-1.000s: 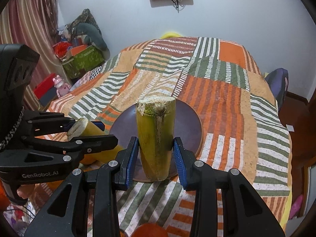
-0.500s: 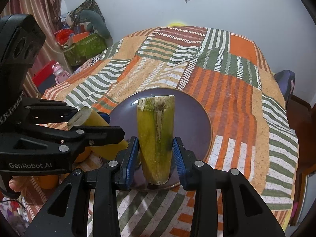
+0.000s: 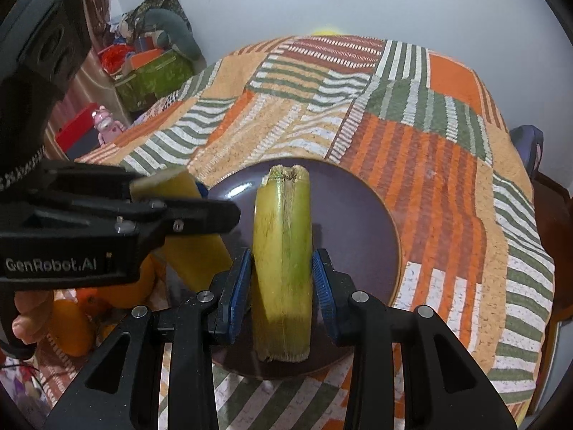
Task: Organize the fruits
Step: 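Lower both corn cobs onto the purple plate and open both tools, then raise both tools away from the plate toward the oranges, then grasp the large orange with the left tool while the right tool grasps the Dole orange, then carry both oranges toward the purple plate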
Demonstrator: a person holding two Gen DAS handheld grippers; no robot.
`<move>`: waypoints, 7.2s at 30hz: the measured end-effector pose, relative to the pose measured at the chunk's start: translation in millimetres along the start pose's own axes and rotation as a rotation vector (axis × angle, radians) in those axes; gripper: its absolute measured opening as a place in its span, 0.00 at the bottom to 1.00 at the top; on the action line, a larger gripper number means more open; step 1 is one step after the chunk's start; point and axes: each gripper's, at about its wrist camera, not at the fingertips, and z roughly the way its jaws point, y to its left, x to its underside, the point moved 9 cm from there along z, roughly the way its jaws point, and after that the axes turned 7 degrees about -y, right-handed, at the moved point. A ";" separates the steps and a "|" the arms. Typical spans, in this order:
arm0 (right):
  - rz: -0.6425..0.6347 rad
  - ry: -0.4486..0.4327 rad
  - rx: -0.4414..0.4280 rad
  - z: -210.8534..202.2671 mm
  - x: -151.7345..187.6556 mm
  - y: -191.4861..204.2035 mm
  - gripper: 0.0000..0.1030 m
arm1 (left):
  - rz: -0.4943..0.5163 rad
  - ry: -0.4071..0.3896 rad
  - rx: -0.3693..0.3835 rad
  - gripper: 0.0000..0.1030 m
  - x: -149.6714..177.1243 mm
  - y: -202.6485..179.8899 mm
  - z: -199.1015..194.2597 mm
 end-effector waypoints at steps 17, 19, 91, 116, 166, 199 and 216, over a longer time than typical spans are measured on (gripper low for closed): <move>0.018 0.000 -0.016 -4.9 3.9 -3.2 0.19 | 0.015 0.057 -0.072 0.58 3.6 16.9 32.7; 0.012 -0.003 -0.009 -7.5 4.6 -4.4 0.19 | 0.015 0.060 -0.075 0.59 5.1 17.5 32.6; 0.007 -0.162 0.002 -118.5 28.8 108.0 0.73 | 0.101 0.067 -0.160 0.67 183.1 51.4 -125.5; -0.036 -0.031 -0.044 -44.3 31.3 131.2 0.73 | -0.032 0.014 -0.137 0.60 171.3 90.3 -132.4; 0.070 -0.055 0.005 -50.8 2.6 95.8 0.65 | -0.010 -0.155 -0.168 0.60 95.7 83.2 -168.9; 0.123 -0.228 0.116 -111.4 -25.4 -10.0 0.65 | 0.131 -0.211 -0.099 0.60 -1.7 -26.7 -121.6; 0.119 -0.186 0.122 -59.4 -37.5 -30.8 0.65 | 0.095 -0.140 -0.107 0.60 -35.4 -8.6 -49.9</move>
